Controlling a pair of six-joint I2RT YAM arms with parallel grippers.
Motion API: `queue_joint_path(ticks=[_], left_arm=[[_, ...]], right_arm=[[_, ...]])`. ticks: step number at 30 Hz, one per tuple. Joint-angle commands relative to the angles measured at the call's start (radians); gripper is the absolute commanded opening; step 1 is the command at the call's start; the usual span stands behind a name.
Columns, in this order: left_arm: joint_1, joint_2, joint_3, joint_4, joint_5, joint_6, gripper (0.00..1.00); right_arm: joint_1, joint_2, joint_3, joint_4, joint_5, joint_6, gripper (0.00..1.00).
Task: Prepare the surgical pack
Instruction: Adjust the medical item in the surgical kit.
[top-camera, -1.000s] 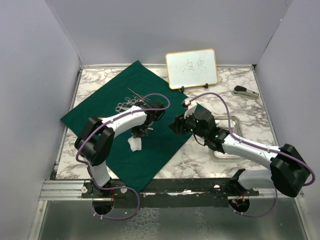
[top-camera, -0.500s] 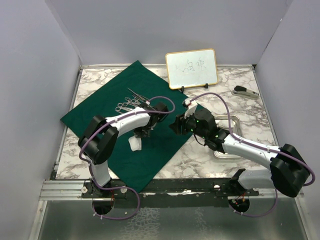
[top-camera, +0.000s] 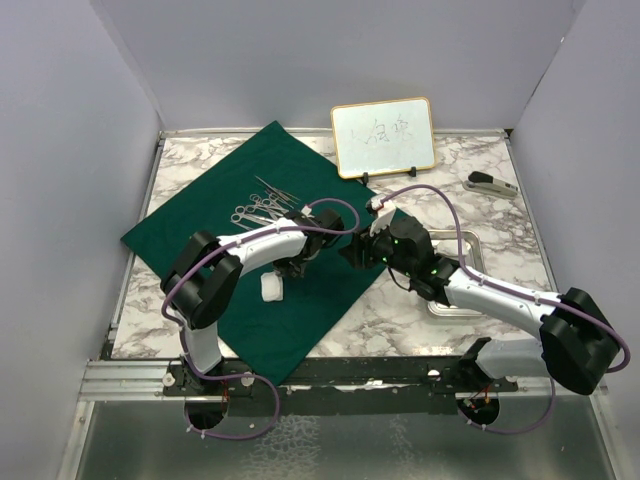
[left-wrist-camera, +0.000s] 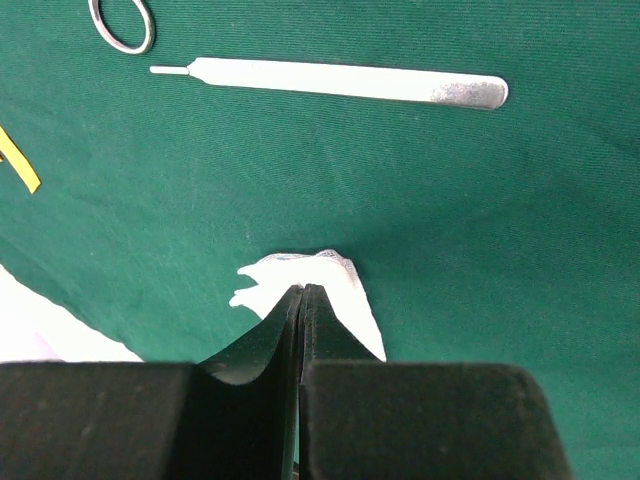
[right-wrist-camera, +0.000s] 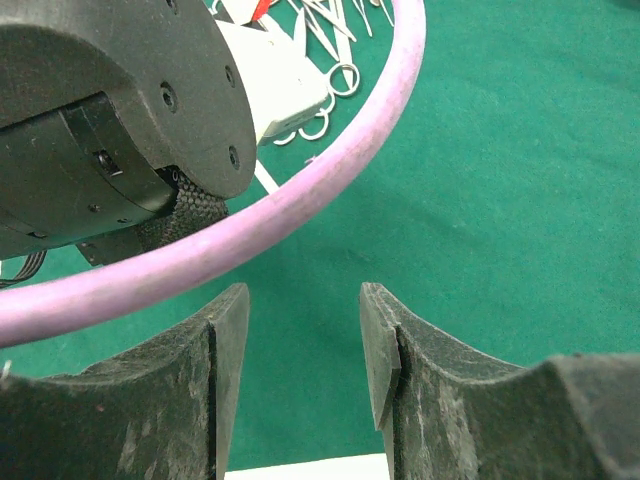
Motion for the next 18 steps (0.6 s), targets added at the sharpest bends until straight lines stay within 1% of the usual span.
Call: queue_joint_path(ticks=[1, 10, 18], left_arm=[[-0.011, 0.015, 0.004, 0.013, 0.014, 0.024, 0.0], [-0.015, 0.02, -0.004, 0.028, 0.03, 0.026, 0.0], [-0.015, 0.022, -0.041, 0.055, 0.047, 0.024, 0.0]], right_arm=[[-0.01, -0.009, -0.011, 0.029, -0.01, 0.004, 0.49], [-0.012, -0.008, -0.012, 0.029, -0.012, 0.005, 0.49], [-0.013, -0.011, -0.013, 0.029, -0.012, 0.006, 0.49]])
